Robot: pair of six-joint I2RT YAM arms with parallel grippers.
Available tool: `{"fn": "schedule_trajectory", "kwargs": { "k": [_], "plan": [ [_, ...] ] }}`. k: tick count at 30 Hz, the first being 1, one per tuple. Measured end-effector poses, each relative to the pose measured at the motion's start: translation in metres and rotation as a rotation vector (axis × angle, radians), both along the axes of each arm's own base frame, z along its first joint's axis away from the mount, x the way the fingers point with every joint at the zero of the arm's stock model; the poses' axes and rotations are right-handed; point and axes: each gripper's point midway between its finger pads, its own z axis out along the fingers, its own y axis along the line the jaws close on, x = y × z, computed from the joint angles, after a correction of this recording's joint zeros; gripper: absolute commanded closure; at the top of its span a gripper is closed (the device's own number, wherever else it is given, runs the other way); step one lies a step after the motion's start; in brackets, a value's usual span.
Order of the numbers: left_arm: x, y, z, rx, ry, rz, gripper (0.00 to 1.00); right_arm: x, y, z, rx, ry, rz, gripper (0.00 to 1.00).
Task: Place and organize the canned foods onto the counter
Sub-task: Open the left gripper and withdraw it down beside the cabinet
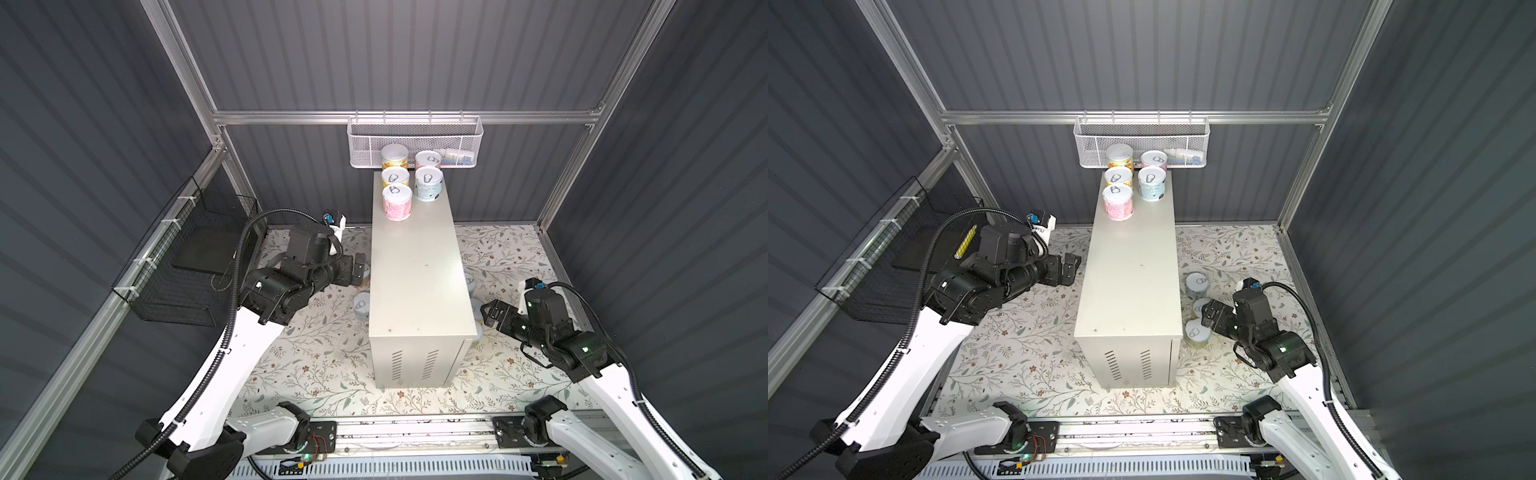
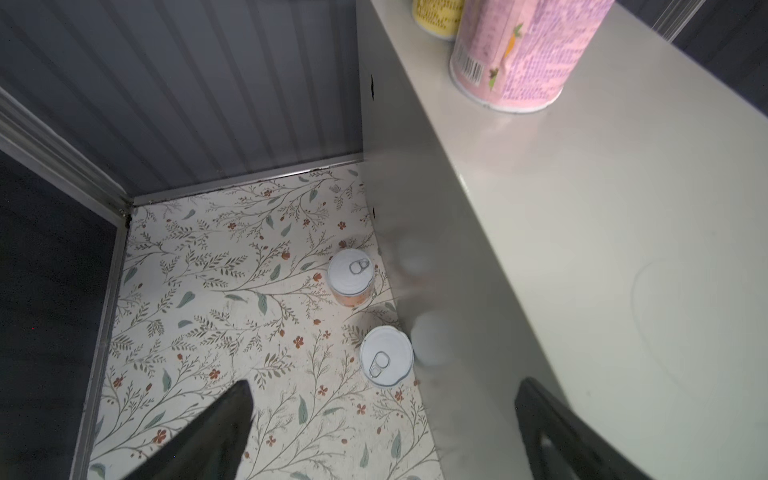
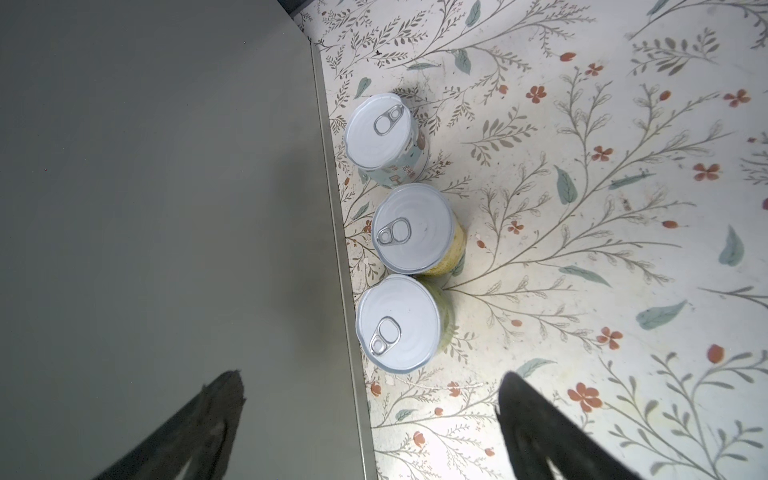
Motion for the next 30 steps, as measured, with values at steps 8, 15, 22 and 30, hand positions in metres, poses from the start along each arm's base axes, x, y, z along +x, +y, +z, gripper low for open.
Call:
{"fn": "schedule_trajectory", "kwargs": {
  "k": [8,15,22,30],
  "plan": [
    [-0.015,0.014,-0.062,0.028,0.139,0.062,0.01,-0.004,-0.001,-0.018,-0.026,0.055,0.006,0.01],
    [-0.029,0.031,-0.107,-0.002,0.203,0.147,0.02,-0.006,0.0,-0.041,-0.064,0.127,0.028,0.01],
    [-0.028,0.033,-0.123,-0.08,0.165,0.192,0.02,-0.014,0.003,-0.076,-0.096,0.205,0.053,0.01],
    [-0.023,0.024,-0.149,-0.169,0.172,0.199,0.02,-0.014,0.016,-0.105,-0.116,0.252,0.081,0.01]
  ]
}}
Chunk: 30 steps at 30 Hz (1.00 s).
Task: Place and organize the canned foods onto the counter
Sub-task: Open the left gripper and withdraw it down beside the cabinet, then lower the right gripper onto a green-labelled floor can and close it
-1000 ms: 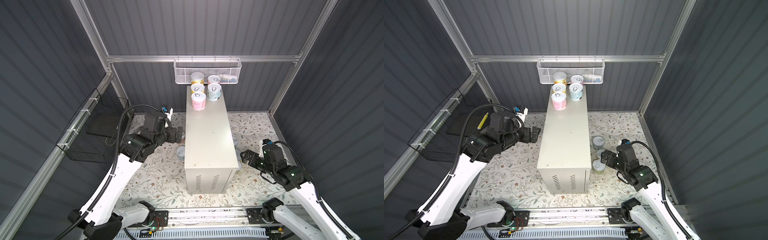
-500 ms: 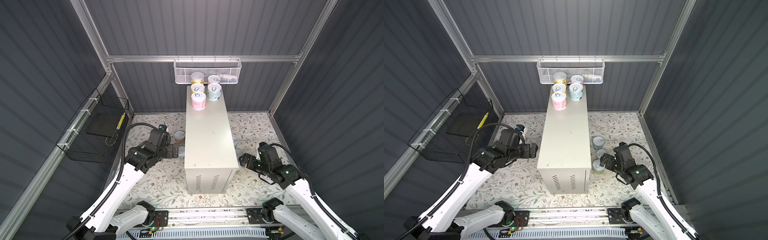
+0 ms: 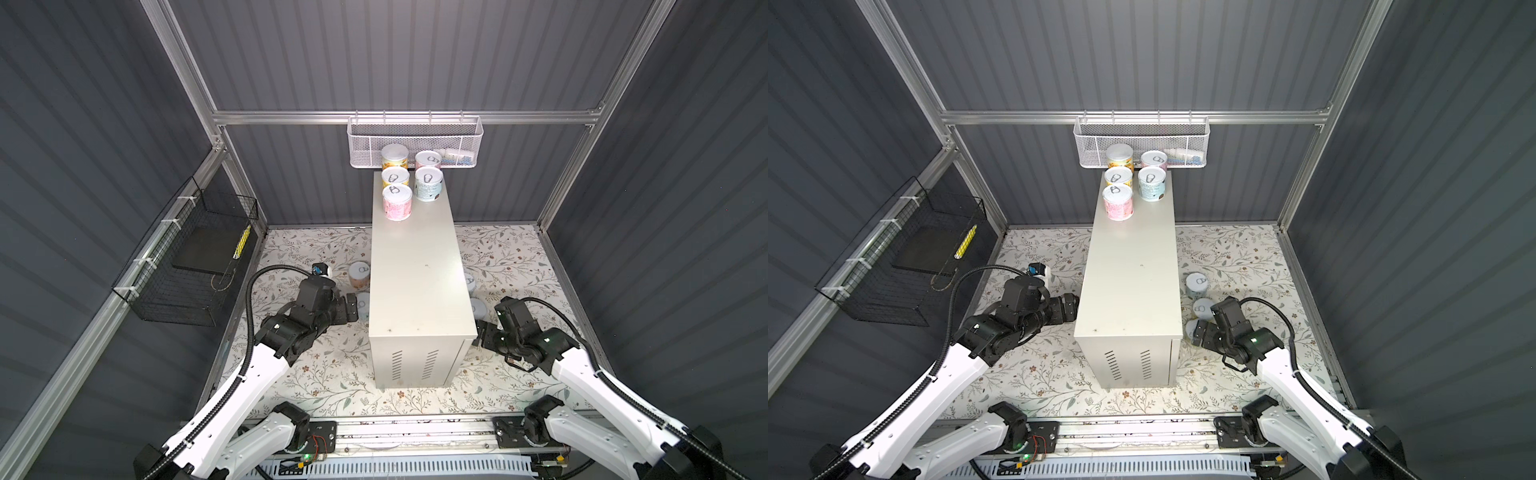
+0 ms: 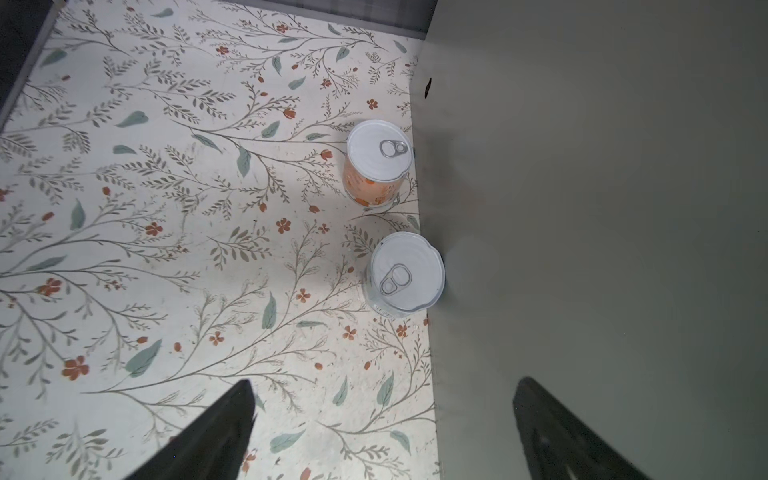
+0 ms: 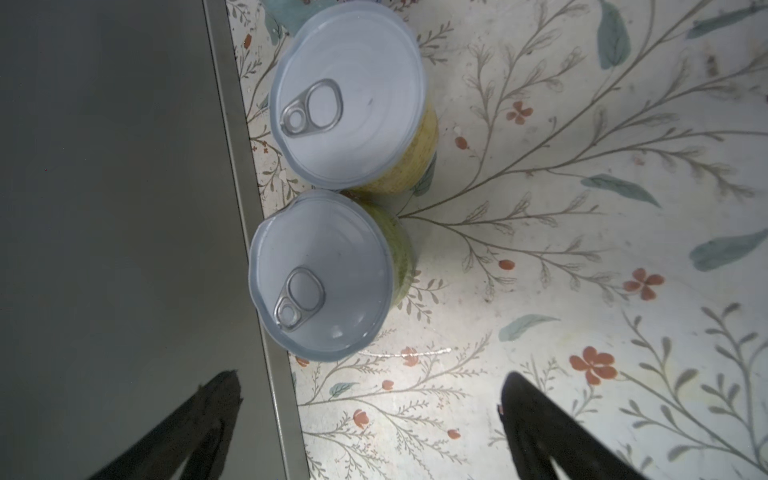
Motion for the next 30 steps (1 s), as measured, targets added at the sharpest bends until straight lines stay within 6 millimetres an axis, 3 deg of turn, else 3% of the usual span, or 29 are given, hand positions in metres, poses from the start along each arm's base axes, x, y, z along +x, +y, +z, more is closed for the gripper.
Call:
{"fn": "schedule_trajectory", "kwargs": {
  "k": [17,30],
  "plan": [
    [0.01,-0.005,-0.018,-0.072,0.008,-0.004,0.01,0.033,0.016,-0.017,-0.049,-0.001,0.022,0.01],
    [0.026,-0.019,-0.026,-0.092,0.028,-0.049,0.02,0.038,0.029,-0.044,-0.082,0.051,0.065,0.03]
  ]
}}
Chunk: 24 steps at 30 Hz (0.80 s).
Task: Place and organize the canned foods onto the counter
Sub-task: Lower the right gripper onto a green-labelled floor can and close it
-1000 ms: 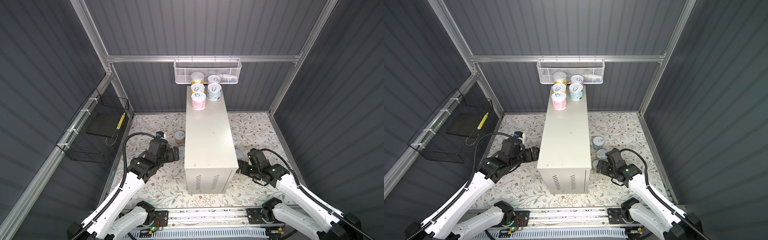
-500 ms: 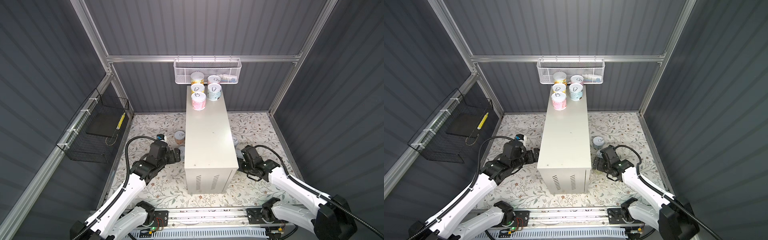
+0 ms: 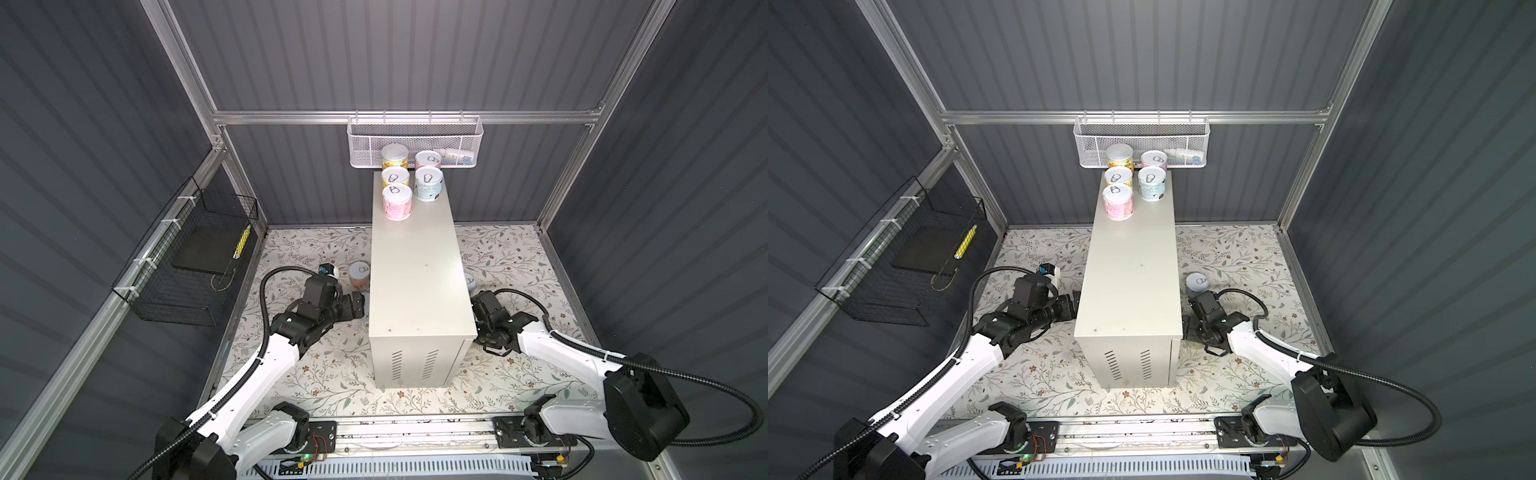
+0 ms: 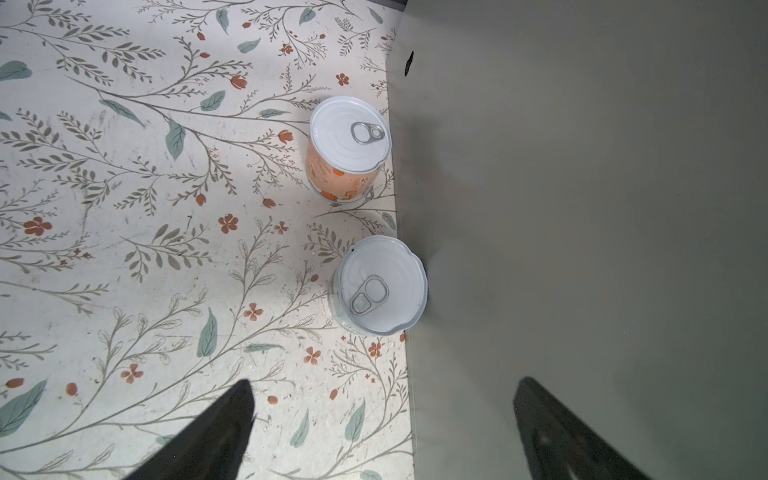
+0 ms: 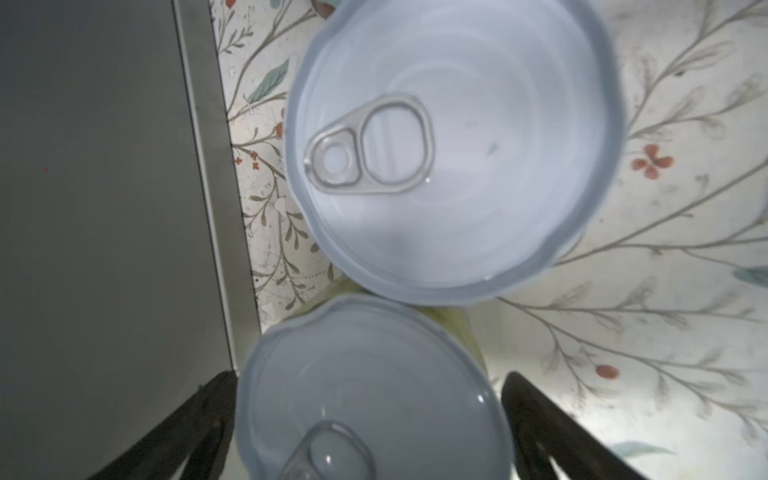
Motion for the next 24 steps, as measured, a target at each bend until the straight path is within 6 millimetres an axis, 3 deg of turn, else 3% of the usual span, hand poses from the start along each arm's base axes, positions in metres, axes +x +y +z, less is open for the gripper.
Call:
{"fn": "schedule_trajectory", "kwargs": {
  "k": [16,24],
  "plan": [
    [0.009,-0.005,0.008,-0.013,-0.026,-0.013,0.02,0.001,0.001,-0.024,-0.075,0.035,0.011,0.11],
    [0.009,-0.005,0.008,-0.01,-0.027,-0.02,0.02,0.001,0.001,-0.025,-0.107,0.024,0.017,0.29]
  ]
}}
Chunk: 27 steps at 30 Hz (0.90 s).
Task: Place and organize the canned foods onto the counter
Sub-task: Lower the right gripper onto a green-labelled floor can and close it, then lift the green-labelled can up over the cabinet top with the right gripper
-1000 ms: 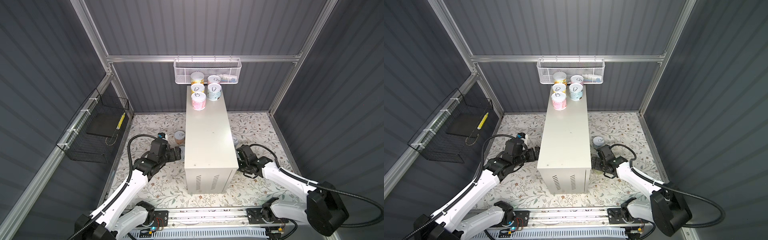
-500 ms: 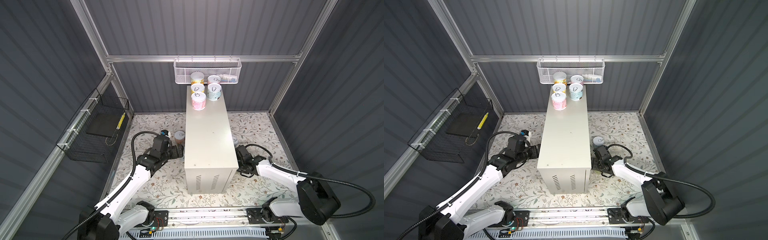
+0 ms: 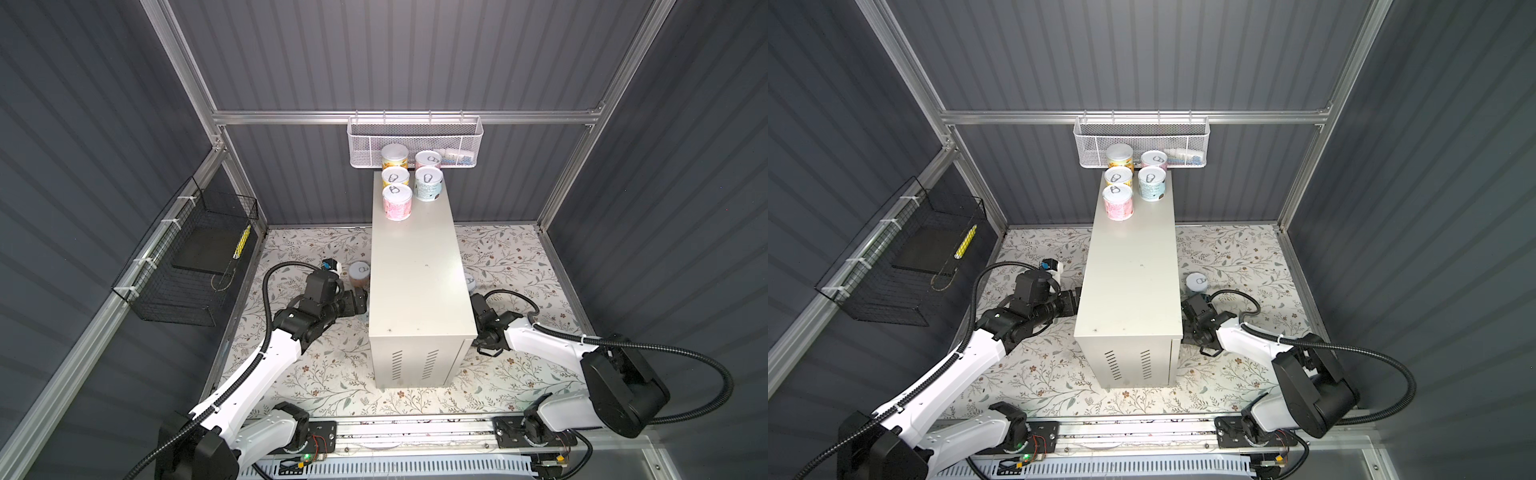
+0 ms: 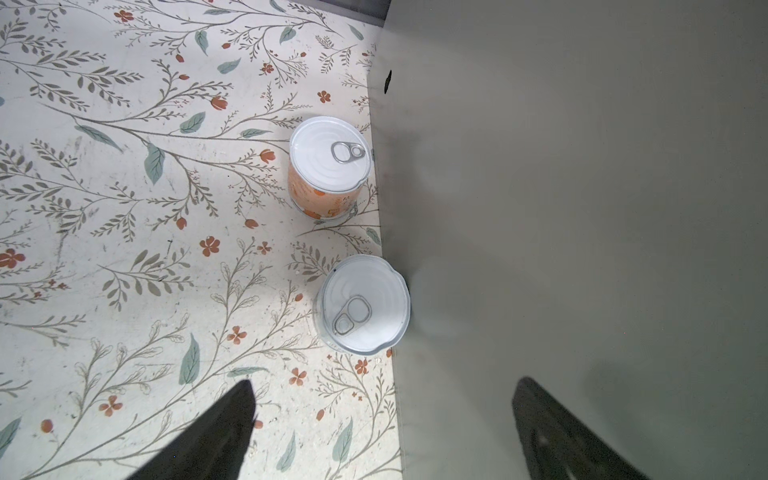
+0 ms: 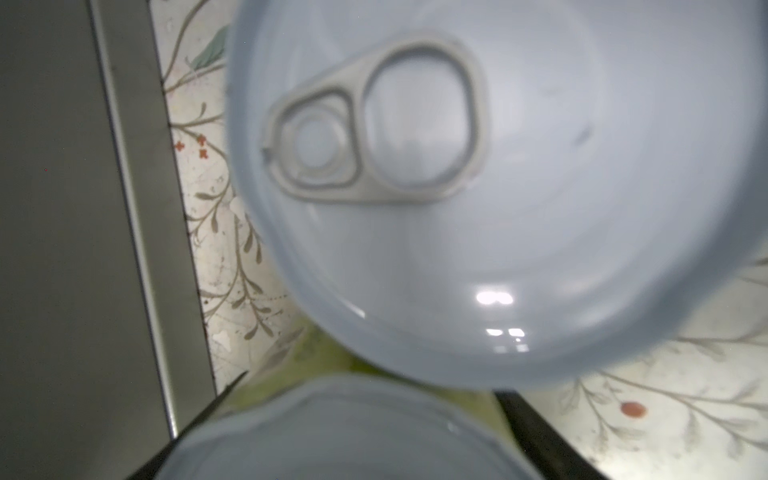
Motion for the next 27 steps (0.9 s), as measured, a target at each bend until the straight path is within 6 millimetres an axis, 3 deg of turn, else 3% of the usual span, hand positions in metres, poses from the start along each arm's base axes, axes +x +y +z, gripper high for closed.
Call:
{"fn": "schedule_trajectory", "kwargs": {
  "k": [3,8,17,21,27],
  "plan": [
    [0.0,0.0,0.001,0.0,-0.003,-0.001,0.02,0.0,0.001,0.0,-0.004,-0.006,0.003,0.42],
    [0.002,-0.001,0.0,0.004,0.001,-0.002,0.03,-0.001,0.004,0.001,-0.005,-0.007,0.015,1.0],
    [0.005,-0.002,0.005,0.009,-0.011,-0.008,0.03,-0.018,0.001,0.009,-0.009,0.028,0.033,1.0],
    [0.007,-0.001,0.009,0.01,-0.022,-0.009,0.03,-0.023,0.0,0.037,0.028,-0.006,0.033,1.0],
    [0.007,-0.001,0.01,0.015,-0.026,-0.013,0.03,-0.026,-0.001,0.1,0.107,-0.109,0.026,1.0]
  ]
}}
